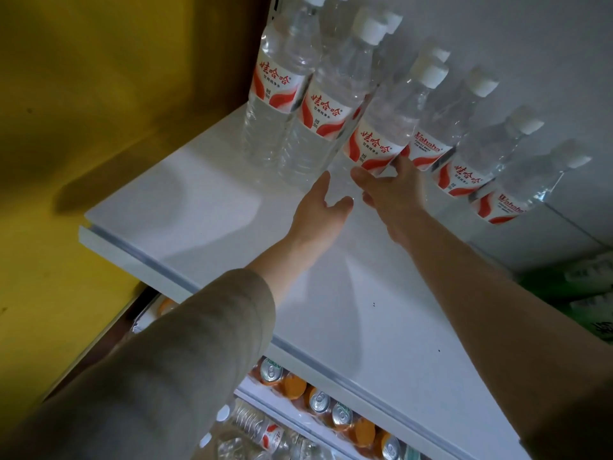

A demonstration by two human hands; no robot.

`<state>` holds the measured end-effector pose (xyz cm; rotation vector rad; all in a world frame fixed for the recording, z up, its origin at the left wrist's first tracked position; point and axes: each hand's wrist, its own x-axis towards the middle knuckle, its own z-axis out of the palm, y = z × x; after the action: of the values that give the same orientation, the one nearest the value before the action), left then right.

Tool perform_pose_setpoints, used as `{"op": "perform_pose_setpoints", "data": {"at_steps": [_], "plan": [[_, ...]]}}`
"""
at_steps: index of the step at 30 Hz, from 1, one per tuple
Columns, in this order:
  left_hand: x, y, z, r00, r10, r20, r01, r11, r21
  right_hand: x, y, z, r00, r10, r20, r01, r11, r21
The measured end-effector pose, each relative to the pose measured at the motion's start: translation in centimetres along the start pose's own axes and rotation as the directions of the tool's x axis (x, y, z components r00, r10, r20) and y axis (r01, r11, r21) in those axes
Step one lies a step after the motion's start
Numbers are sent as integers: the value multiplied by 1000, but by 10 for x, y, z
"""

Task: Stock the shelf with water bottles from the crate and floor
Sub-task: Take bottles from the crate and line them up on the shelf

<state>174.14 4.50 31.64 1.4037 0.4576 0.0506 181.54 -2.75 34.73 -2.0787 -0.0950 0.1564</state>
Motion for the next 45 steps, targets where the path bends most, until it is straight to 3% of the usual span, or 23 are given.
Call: {"op": "perform_pose_setpoints", "data": {"at_steps": [12, 16, 21, 27, 31, 36, 45], "plan": [[5, 0, -1, 1000, -18, 0, 18, 1000, 25, 3, 1, 5, 1000, 14, -15, -14, 1000, -17], [-4, 1, -6, 999, -43, -9, 43, 998, 51, -5, 2, 9, 994, 110, -18, -111, 994, -20], [-36, 11, -18, 994, -74, -77, 81, 993, 87, -42, -4, 20, 972, 235, 21, -235, 972, 27], [-120, 4, -45, 966, -104, -236, 117, 992, 41, -122, -16, 32, 965, 216, 150, -216, 976, -14], [-193, -30, -80, 905, -201, -374, 163, 978, -131, -199, -16, 49, 934, 143, 329, -158, 987, 17], [-282, -79, -134, 797, -315, -516, 206, 944, -258, -296, 5, 100, 827, 138, 545, -128, 990, -56], [-449, -212, -235, 468, -648, -601, 415, 761, -498, -448, 66, 177, 619, 319, 718, -270, 945, -186]]}}
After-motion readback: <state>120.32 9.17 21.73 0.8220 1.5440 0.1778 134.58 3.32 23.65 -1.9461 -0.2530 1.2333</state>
